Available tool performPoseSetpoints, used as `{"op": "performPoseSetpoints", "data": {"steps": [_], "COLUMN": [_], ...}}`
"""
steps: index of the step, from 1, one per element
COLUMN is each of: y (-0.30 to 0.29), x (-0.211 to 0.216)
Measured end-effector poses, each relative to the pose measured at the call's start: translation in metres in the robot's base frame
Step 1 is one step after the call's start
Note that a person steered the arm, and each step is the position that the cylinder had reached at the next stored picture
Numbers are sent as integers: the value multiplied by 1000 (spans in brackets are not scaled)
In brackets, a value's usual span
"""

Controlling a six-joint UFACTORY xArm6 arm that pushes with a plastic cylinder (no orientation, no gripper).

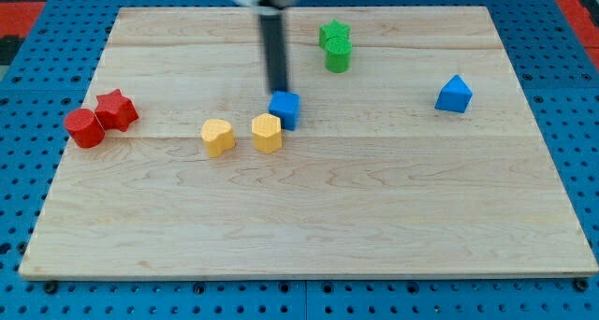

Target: Push the blue cube closer to the blue triangle

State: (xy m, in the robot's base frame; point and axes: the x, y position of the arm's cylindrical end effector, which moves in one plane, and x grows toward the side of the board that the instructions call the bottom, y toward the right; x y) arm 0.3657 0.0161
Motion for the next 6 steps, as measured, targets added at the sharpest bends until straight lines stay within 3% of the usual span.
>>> {"op": "performPoseSetpoints", "data": {"steps": [2,3,5,6], "y": [-97,-20,-8,68], "x": [8,33,71,66]}}
